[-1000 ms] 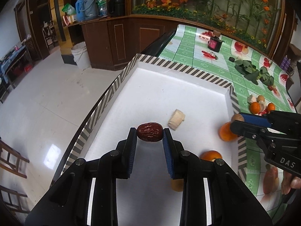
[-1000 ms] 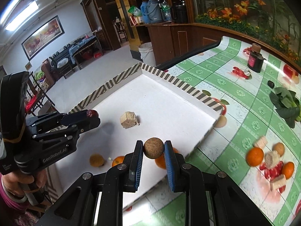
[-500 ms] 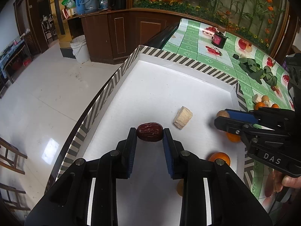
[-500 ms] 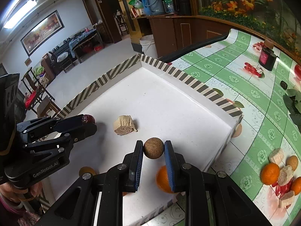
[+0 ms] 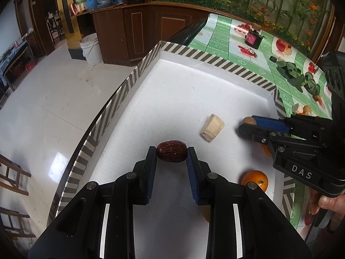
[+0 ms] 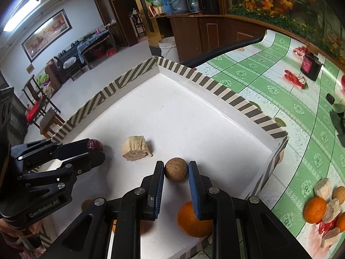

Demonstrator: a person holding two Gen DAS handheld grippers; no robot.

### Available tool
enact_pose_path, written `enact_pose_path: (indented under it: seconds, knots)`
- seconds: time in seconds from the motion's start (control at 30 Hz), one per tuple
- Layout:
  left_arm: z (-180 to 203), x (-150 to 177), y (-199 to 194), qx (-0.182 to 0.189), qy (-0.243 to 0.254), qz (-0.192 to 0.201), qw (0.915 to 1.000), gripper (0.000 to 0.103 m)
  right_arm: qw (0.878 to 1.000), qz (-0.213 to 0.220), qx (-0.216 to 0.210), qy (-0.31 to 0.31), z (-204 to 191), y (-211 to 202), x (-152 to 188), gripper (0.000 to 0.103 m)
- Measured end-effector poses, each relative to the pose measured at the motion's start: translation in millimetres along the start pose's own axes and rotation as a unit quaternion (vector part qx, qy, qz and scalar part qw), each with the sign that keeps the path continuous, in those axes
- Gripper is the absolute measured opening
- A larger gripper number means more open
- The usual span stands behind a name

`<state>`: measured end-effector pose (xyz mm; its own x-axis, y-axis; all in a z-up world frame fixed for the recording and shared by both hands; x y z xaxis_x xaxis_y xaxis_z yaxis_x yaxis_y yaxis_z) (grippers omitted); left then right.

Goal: Organize fruits
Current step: 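Carry the red date and the brown fruit over the white tray with both tools, then open the left tool to drop the date while the right tool releases the brown fruit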

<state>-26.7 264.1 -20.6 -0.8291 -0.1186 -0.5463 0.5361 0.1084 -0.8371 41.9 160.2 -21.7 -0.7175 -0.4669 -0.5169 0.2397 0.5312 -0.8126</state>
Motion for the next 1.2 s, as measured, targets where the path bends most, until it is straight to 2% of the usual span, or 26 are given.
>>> enact_pose_path:
  seconds: [0.2, 0.33, 0.5, 0.6, 0.7, 0.73, 1.0, 1.2]
  knots:
    - [-2, 2, 3, 0.001, -0.01, -0.01, 0.9999, 0.028, 1.0, 0.003, 0.008, 0.006, 5, 2, -1, 0.022]
    - [-2, 2, 2, -0.003, -0.011, -0.011, 0.9999, 0.04, 1.0, 0.011, 0.004, 0.009, 4, -3, -1, 0.025]
    - [-3, 0, -5, -0.01, -0.02, 0.001, 0.9997, 0.041, 0.999, 0.04, -0.006, 0.011, 3, -23, -2, 0.025]
    - [4, -2, -13, -0.013, -0.013, 0.012, 0.9998, 0.041, 0.998, 0.055, -0.021, 0.022, 8, -39, 1, 0.025]
    - [14, -5, -22, -0.011, -0.001, 0.026, 0.9996, 0.041, 0.994, 0.06, -0.075, 0.047, 13, -53, 6, 0.025]
    - [19, -6, -24, -0.009, 0.003, 0.03, 0.9995, 0.041, 0.994, 0.064, -0.076, 0.055, 17, -57, 8, 0.025]
    - [61, -10, -36, 0.025, 0.025, 0.046, 0.9983, 0.041, 0.994, 0.09, -0.018, 0.061, 49, -95, 28, 0.025]
    - [99, -12, -38, 0.05, 0.049, 0.044, 0.9966, 0.041, 0.991, 0.102, 0.046, 0.068, 91, -123, 55, 0.026]
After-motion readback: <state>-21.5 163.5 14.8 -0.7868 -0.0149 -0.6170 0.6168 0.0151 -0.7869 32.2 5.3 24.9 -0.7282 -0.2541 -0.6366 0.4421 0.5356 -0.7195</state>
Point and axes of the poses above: each gripper's, at about its wrist camera, not at the fingertips, and y roughly the way its jaws point, z to its right, x to its underside, the point moved 6 cm from there along y, roughly the way its jaws point, and after that the axes turned 9 degrees about y, right-handed, at the moved point
